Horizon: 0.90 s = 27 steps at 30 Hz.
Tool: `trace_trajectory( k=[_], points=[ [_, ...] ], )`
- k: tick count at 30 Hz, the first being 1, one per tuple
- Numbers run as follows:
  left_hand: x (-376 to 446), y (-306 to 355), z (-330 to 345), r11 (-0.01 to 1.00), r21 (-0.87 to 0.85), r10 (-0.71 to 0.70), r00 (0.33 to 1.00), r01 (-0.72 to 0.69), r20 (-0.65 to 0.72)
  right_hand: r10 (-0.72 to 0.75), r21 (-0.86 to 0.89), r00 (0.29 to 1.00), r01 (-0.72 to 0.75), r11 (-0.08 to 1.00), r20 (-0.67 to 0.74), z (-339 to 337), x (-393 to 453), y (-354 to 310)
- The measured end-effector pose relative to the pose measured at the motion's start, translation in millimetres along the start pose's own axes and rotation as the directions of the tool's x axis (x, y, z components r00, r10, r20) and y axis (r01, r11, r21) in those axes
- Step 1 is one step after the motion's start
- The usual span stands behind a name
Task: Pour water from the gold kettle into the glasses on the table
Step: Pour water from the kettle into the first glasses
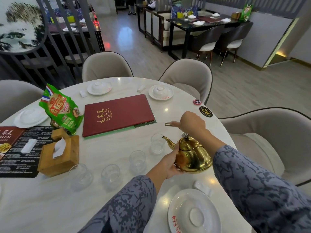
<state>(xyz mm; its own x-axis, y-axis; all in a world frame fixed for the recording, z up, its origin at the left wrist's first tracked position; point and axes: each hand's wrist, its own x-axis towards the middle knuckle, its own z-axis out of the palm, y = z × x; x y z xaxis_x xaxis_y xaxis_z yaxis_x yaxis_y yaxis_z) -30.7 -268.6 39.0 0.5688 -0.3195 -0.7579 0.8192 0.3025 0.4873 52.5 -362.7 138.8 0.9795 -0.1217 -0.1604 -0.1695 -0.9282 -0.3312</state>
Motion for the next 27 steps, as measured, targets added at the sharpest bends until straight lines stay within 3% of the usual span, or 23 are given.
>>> trace_trajectory(
  k=[7, 13, 20, 27],
  points=[
    [-1.7, 0.1, -4.4, 0.997, 0.076, 0.032, 0.999, -0.029, -0.043, 0.061, 0.086, 0.997, -0.057, 0.995, -0.043, 0.6, -13.9, 9.0],
    [-7.4, 1.7, -7.7, 0.983, 0.141, 0.129, 0.988, -0.116, -0.090, 0.022, 0.215, 0.994, 0.002, 0.977, -0.111, -3.4, -31.9, 19.7],
    [-34.5, -1.4, -9.3, 0.975, 0.169, 0.166, 0.978, -0.144, -0.127, -0.069, 0.356, 0.994, 0.094, 0.930, -0.082, -13.5, -49.9, 13.8],
    [-57.5, -11.3, -23.3, 0.981, 0.121, 0.165, 0.978, -0.150, -0.126, -0.306, 0.393, 0.952, 0.276, 0.877, 0.016, -27.0, -66.7, -11.6]
  ],
)
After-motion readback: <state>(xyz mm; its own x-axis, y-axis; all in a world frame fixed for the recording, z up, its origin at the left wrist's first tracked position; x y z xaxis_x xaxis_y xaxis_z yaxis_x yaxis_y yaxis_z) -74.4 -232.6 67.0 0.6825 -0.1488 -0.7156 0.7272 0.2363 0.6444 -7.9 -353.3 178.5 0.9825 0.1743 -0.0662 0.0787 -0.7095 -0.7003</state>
